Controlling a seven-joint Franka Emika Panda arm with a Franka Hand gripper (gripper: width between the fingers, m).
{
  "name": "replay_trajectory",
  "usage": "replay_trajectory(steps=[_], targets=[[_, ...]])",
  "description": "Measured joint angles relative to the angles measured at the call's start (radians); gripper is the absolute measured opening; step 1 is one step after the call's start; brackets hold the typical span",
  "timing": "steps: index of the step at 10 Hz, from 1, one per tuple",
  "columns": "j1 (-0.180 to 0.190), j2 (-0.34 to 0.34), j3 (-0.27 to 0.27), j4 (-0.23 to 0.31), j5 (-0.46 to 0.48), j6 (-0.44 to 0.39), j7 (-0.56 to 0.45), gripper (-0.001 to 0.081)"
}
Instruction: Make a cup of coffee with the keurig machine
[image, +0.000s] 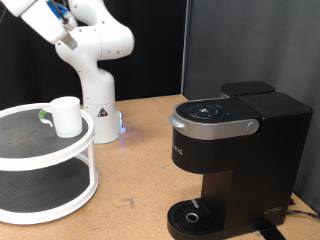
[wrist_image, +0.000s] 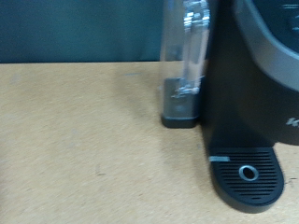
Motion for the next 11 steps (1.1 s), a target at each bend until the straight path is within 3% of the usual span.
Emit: replay_trajectory(steps=[2,7,11], targets=[[0.000,0.000,-0.037,0.032,-0.007,-0.025,-0.020,0.0000],[-0.023,-0.001,-0.055,0.025,-0.095,-0.033,-0.051,0.0000],[-0.047,-0.017,-0.104,0.031,-0.093,-0.014,-0.061,0.0000]])
